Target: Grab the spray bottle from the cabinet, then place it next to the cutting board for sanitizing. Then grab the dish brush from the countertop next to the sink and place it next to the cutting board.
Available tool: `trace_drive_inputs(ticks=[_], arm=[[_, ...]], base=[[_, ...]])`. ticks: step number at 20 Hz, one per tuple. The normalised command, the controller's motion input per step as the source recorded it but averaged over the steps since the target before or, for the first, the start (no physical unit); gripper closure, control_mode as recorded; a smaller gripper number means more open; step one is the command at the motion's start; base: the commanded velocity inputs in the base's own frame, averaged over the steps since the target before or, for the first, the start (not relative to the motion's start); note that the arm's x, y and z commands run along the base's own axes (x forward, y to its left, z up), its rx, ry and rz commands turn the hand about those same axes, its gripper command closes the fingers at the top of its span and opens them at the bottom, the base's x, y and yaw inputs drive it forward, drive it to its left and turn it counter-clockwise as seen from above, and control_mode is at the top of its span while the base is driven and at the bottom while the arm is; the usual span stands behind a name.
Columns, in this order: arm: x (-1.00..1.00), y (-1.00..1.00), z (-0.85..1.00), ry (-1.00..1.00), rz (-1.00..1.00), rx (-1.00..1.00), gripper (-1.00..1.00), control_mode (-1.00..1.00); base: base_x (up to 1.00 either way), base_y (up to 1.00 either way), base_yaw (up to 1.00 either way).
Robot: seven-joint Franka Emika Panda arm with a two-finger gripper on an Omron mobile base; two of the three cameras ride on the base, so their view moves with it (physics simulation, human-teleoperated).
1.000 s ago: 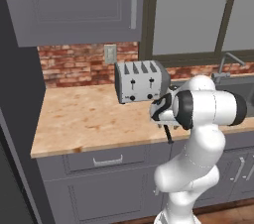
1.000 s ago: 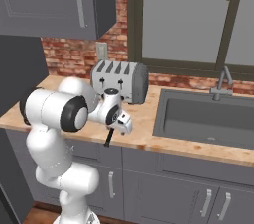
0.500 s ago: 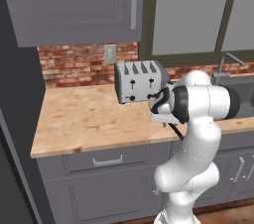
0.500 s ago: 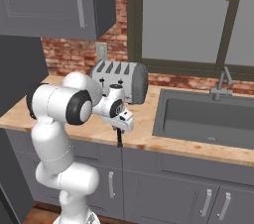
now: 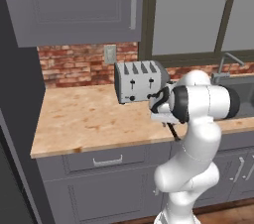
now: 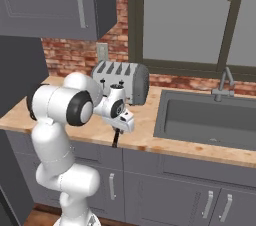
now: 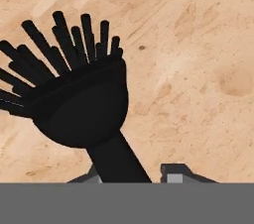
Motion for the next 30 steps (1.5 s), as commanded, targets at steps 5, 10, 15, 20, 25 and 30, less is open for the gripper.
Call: trace_drive_inputs(ticks=[5,10,15,20,25,30], arm=[[-0.35,0.00,0.50,-0.02,0.00,0.00,1.00,-1.00],[-0.37,-0.03,0.72,-0.05,0.00,0.00,1.00,-1.00],[-0.47,-0.01,0.93,-0.05,0.00,0.00,1.00,-1.00],[-0.68,-0.01,0.98,-0.19,0.00,0.00,1.00,-1.00],[-0.89,-0.02,0.79,-0.48,0.00,0.00,1.00,-1.00],[-0.70,0.01,0.48,-0.55,0.00,0.00,1.00,-1.00]], base=[[0.00,0.00,0.00],[0.00,0.00,0.00],[0.00,0.00,0.00],[0.00,0.00,0.00],[0.00,0.00,0.00],[0.00,0.00,0.00]])
